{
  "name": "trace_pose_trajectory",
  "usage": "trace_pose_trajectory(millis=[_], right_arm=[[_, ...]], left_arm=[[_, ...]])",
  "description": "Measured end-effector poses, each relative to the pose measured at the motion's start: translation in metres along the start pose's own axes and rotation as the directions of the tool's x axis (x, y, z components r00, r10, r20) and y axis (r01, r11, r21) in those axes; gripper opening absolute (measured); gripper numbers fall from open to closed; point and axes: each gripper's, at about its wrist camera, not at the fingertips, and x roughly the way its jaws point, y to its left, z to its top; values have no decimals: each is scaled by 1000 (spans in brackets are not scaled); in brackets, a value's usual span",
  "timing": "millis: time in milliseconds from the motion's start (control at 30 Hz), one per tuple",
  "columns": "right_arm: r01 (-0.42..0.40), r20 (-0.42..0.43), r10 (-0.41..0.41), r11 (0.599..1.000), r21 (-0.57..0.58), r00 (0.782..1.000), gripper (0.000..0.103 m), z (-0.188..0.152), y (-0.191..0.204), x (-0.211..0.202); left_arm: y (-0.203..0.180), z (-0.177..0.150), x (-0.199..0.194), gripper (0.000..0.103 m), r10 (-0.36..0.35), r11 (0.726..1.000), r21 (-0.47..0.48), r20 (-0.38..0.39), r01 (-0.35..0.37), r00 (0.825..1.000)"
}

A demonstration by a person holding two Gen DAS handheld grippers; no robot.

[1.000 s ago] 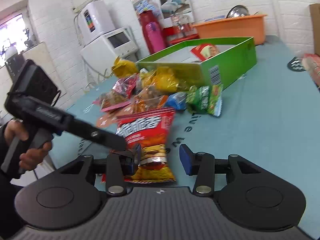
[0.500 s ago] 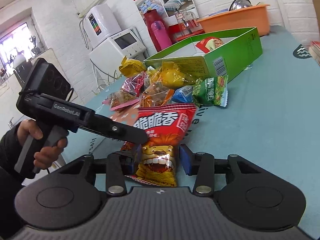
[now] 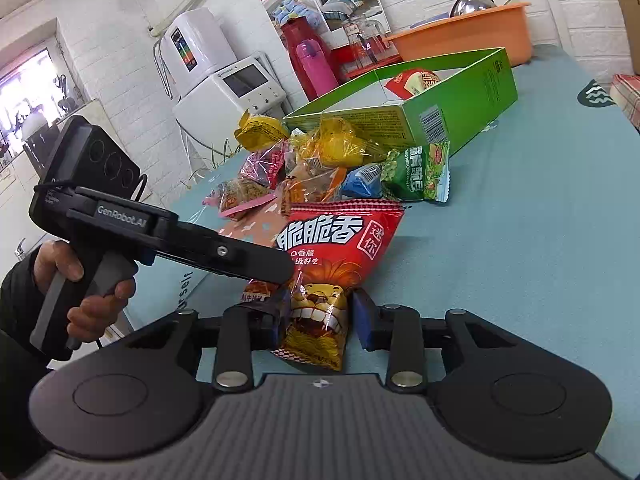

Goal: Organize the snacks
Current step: 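Grasp the red lion-print chip bag and lift it toward the box, then lower the lion-print bag into the green box and open the left gripper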

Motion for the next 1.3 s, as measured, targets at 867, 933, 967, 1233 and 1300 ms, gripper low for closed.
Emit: trace_pose_trajectory(millis=[867, 933, 967, 1233, 1300], right_arm=[[128, 274, -84, 981, -149, 958, 54, 122, 19, 34], [135, 276, -93, 981, -138, 957, 54, 136, 12, 49], [139, 276, -97, 981, -135, 956, 54, 142, 8, 56], [162, 241, -142, 985, -65, 960, 54, 176, -19, 111], [169, 233, -151, 984, -58, 961, 54, 181, -23, 123]], left_arm=[[1, 121, -45, 39, -50, 982, 186, 330, -13, 943], [13, 138, -41, 39, -50, 983, 183, 337, -13, 940], [19, 145, -38, 39, -50, 984, 179, 337, -12, 940], [66, 192, -14, 40, -43, 991, 137, 316, -1, 948], [74, 199, -10, 40, -38, 991, 137, 313, -5, 949]])
